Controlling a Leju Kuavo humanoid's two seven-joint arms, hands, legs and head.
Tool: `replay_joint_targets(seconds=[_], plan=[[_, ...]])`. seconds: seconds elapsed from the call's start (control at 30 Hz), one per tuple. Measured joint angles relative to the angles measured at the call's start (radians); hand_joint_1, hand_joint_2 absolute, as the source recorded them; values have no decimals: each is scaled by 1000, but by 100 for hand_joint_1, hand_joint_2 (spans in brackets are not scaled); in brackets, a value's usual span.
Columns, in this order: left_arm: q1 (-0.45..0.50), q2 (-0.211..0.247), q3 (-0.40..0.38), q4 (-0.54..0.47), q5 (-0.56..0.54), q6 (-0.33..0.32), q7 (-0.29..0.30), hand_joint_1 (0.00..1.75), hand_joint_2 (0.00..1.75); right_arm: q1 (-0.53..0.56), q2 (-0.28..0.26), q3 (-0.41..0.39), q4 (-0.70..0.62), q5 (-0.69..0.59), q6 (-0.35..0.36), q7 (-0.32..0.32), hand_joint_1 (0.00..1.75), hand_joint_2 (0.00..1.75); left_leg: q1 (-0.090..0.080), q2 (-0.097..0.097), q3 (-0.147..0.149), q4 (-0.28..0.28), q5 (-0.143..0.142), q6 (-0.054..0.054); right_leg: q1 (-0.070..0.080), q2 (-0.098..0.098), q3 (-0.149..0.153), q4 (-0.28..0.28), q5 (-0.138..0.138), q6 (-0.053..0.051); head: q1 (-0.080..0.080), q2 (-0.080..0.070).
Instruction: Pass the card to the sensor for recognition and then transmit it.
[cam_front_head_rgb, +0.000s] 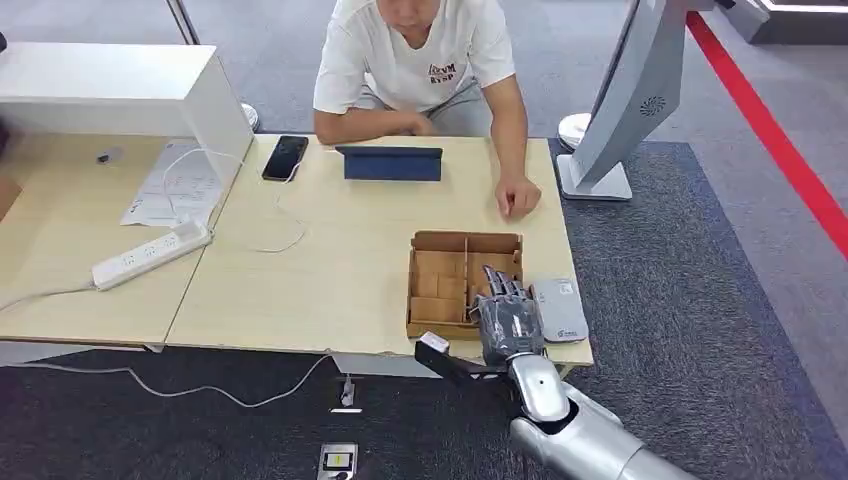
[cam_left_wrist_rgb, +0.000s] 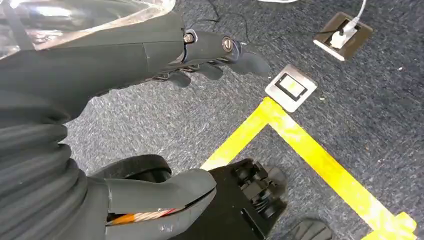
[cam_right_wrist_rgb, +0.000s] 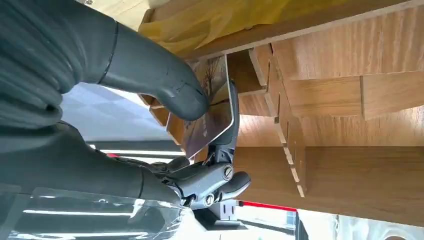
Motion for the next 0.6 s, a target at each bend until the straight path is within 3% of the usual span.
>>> replay_joint_targets(seconds=[0.2, 0.4, 0.6], plan=[[0, 1, 0, -6, -11, 0, 5, 0, 175, 0, 0, 3, -1, 10, -26, 11, 175, 175, 0, 0, 0, 0, 0, 0, 0, 0, 0, 0, 0, 0, 0, 0], [-3, 1, -4, -8, -53, -1, 6, 0, 175, -17, -18, -8, -55, 101, -160, 83, 175, 175, 0, 0, 0, 0, 0, 0, 0, 0, 0, 0, 0, 0, 0, 0], [-10, 1, -6, -8, -83, -6, 3, 0, 175, -61, -63, -37, -170, 167, -161, 135, 175, 175, 0, 0, 1, 0, 0, 0, 0, 0, 0, 0, 0, 0, 0, 0]])
